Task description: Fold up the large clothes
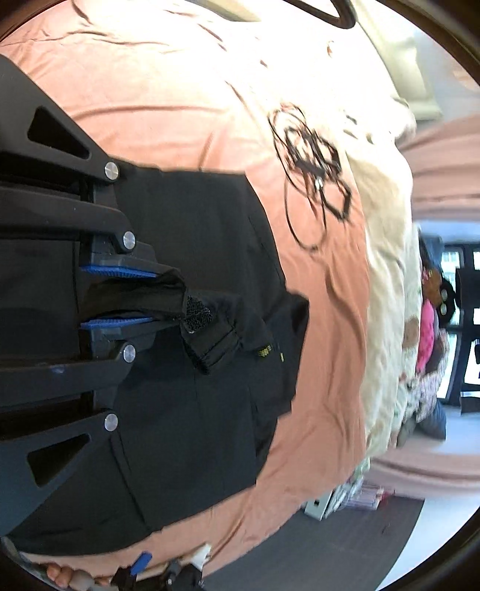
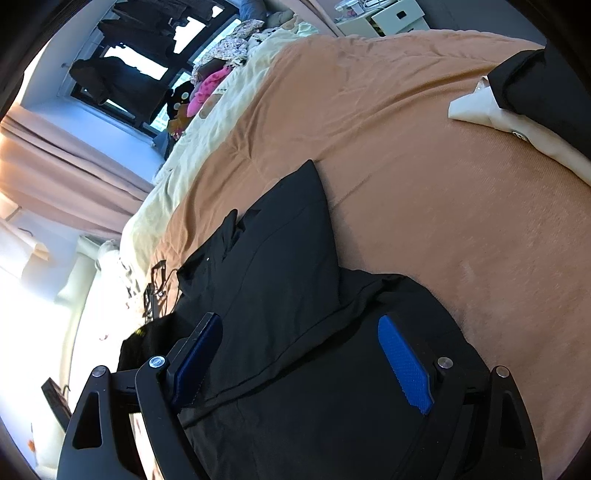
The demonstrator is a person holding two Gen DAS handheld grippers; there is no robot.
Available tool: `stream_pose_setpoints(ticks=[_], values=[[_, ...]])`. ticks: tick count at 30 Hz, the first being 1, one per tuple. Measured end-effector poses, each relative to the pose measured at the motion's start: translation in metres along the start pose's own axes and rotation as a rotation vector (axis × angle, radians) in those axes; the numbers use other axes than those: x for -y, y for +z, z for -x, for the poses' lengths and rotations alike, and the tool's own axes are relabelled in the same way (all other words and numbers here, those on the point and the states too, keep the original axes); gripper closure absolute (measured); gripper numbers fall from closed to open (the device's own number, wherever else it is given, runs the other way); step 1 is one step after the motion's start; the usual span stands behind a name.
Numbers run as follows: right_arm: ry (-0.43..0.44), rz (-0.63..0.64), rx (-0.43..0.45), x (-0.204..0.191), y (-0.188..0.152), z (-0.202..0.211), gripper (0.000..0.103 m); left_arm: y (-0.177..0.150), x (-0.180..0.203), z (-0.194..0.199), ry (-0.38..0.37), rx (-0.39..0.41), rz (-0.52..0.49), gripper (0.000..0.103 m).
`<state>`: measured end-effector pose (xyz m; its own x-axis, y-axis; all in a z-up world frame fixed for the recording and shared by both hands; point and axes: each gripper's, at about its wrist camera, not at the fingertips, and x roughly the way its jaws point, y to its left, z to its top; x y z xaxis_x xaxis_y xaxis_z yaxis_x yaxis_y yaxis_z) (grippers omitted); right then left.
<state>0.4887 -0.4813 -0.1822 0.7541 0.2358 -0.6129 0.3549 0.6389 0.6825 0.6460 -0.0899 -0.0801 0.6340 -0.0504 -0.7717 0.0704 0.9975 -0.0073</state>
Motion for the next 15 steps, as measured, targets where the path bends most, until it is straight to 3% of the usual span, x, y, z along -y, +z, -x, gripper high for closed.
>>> stream_pose_setpoints(ticks=[6, 10, 15], values=[[-0.028, 0.016, 0.000, 0.002, 0.000, -0.006, 0.016, -0.021, -0.055, -0.027, 0.070, -0.101, 0.085, 0.084], [-0.034, 0.039, -0.022, 0.000, -0.001, -0.015, 0.035, -0.028, -0.084, -0.023, 0.085, -0.088, 0.158, 0.081], [-0.065, 0.097, -0.049, -0.007, -0.005, -0.030, 0.046, -0.031, -0.103, -0.017, 0.078, -0.065, 0.221, 0.081]])
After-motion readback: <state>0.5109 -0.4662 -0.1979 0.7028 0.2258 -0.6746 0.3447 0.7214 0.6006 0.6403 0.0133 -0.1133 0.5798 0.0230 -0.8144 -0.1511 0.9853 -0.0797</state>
